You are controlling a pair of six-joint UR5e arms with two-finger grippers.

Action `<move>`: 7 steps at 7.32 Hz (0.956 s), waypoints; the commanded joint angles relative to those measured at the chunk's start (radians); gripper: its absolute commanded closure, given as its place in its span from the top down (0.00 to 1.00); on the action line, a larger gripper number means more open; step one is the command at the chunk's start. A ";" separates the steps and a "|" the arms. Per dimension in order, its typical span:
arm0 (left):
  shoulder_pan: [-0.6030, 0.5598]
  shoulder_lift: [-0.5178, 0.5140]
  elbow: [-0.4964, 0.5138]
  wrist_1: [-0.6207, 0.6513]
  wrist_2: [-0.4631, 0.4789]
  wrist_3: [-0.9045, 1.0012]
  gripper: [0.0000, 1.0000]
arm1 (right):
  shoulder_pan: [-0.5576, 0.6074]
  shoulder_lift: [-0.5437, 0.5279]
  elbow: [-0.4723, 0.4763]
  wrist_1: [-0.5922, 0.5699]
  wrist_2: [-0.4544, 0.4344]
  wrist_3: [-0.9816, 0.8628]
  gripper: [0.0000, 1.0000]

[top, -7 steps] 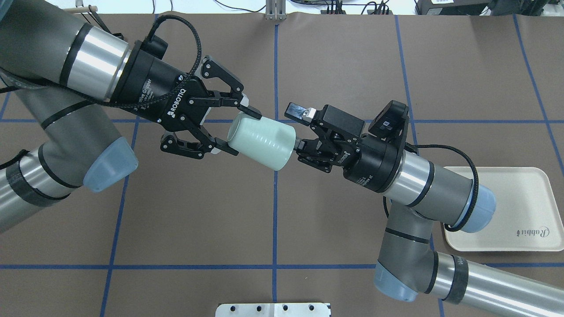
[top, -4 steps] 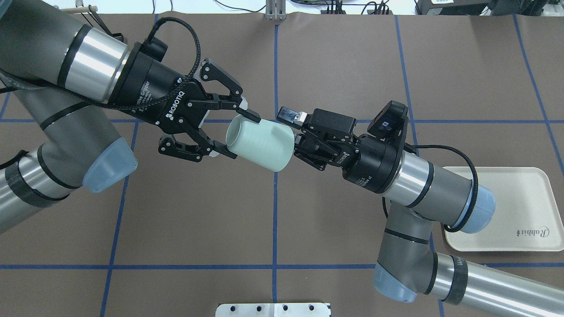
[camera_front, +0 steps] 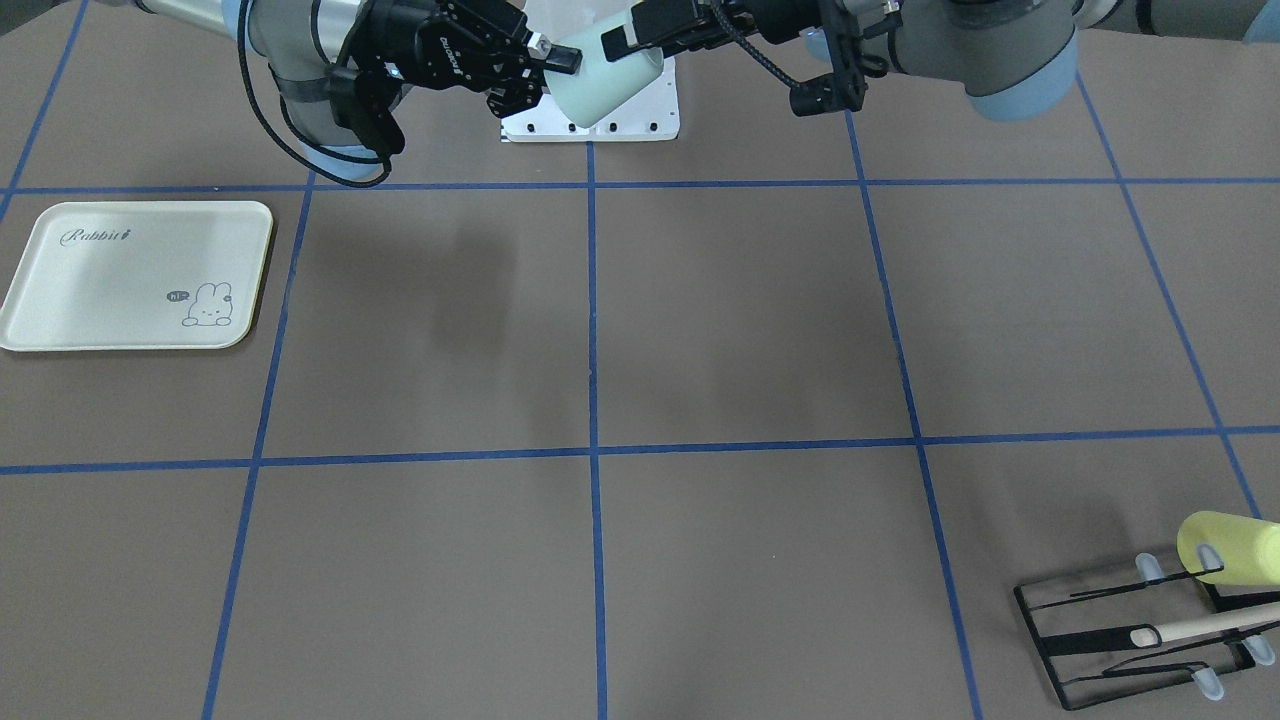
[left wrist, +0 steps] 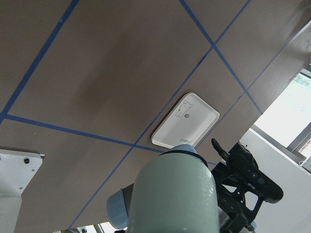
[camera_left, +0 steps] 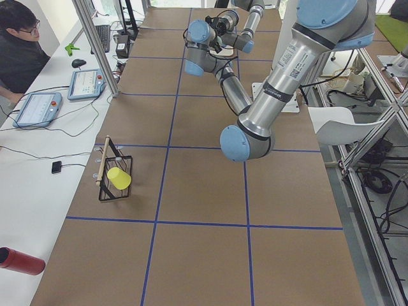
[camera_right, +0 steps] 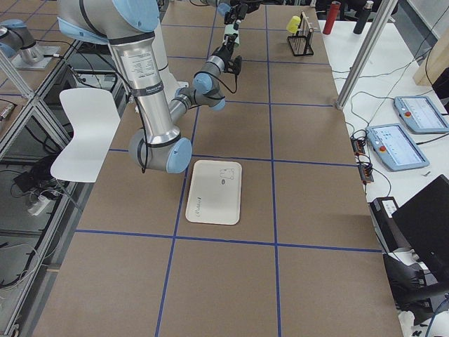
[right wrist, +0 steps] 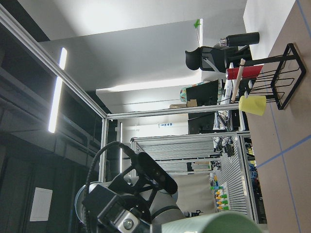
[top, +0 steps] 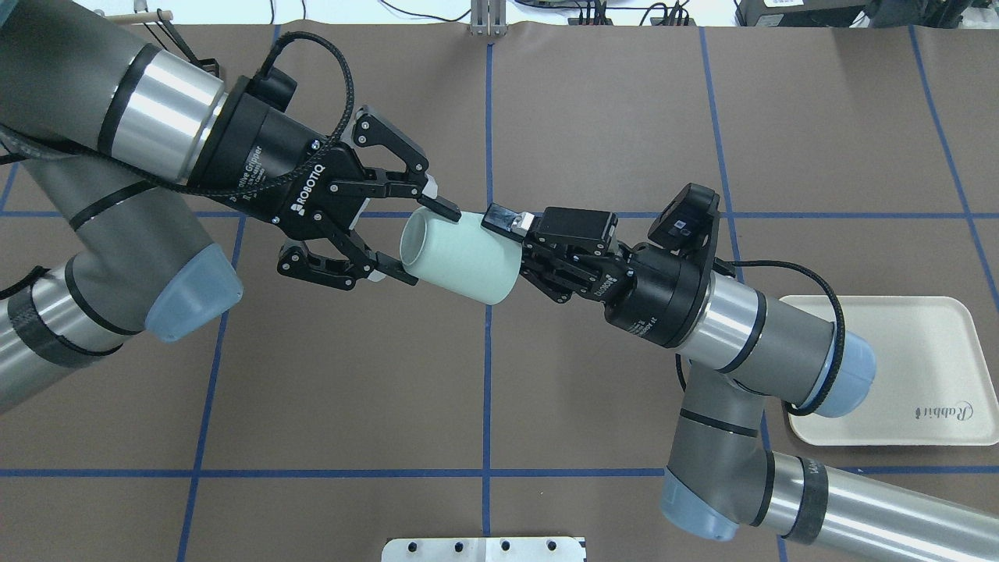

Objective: Left arm grabs green cup and hands to right arm on tray

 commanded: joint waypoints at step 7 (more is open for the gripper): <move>0.000 0.000 0.008 0.000 -0.002 0.068 1.00 | -0.016 -0.009 0.009 0.086 -0.003 0.067 0.00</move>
